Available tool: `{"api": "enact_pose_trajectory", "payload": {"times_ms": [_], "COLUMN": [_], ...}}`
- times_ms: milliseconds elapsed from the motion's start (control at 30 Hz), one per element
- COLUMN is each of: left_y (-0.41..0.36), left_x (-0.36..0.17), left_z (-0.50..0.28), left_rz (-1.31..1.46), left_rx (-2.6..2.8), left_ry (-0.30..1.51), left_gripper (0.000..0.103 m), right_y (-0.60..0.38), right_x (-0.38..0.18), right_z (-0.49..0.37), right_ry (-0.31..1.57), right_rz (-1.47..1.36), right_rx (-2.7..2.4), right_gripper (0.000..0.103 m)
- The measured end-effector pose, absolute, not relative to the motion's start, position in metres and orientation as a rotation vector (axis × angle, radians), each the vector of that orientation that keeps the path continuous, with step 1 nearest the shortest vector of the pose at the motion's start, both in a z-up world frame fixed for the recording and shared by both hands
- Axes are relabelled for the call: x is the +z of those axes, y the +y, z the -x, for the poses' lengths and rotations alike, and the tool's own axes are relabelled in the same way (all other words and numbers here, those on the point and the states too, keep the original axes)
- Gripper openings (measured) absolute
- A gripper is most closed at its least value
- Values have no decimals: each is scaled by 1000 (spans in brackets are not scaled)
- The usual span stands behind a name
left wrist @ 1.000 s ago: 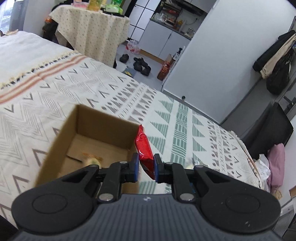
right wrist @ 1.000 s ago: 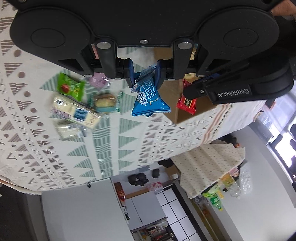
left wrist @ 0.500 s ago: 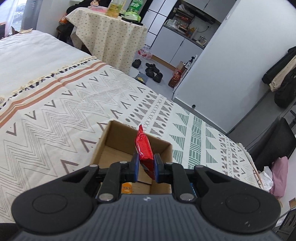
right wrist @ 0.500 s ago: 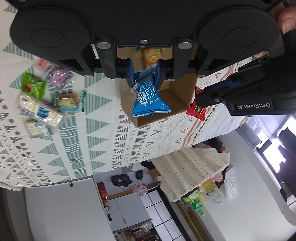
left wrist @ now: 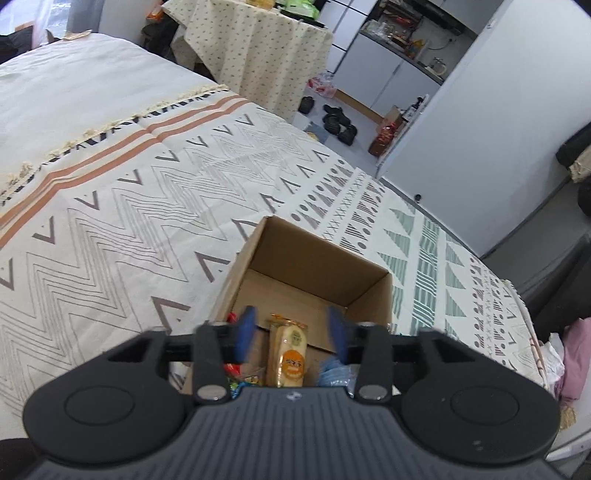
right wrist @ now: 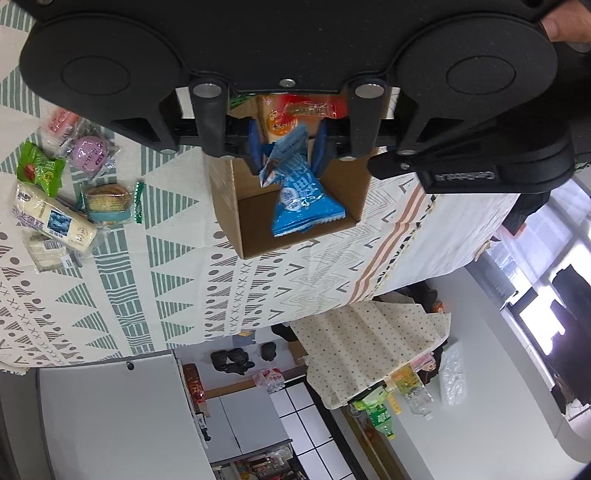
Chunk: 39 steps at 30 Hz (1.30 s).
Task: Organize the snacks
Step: 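Drop the red candy bar into the box with the left tool while the right drops the blue candy, then move both tools back over the remaining snacks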
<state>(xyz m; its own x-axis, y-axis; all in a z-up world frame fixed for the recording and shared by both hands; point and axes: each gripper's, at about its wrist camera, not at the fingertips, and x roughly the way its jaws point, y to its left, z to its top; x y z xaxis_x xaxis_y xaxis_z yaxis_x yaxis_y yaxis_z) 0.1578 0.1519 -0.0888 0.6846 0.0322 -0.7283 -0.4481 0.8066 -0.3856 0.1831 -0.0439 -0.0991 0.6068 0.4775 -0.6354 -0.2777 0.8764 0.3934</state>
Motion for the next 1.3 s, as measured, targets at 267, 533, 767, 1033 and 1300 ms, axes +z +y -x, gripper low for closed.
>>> {"api": "enact_pose_trajectory", "payload": {"times_ms": [267, 533, 767, 1033, 1300], "left_y": [146, 117, 89, 59, 27], "left_x": [-85, -82, -83, -81, -82], "left_z": [-157, -161, -162, -166, -170], "left_rz": [589, 512, 510, 482, 460], "left_rx": [323, 323, 284, 264, 259], "left_ry": [755, 768, 799, 813, 822], "left_gripper": [87, 89, 89, 89, 89], "right_y": [-65, -104, -141, -180, -211], "right_x": [-94, -86, -84, -84, -92], "right_z": [-181, -179, -178, -178, -178], "right_ry": [789, 776, 767, 768, 780], "right_rz": [-268, -247, -251, -262, -288], "right_rx": [387, 298, 255, 252, 246], "right_gripper": [64, 90, 101, 103, 103]}}
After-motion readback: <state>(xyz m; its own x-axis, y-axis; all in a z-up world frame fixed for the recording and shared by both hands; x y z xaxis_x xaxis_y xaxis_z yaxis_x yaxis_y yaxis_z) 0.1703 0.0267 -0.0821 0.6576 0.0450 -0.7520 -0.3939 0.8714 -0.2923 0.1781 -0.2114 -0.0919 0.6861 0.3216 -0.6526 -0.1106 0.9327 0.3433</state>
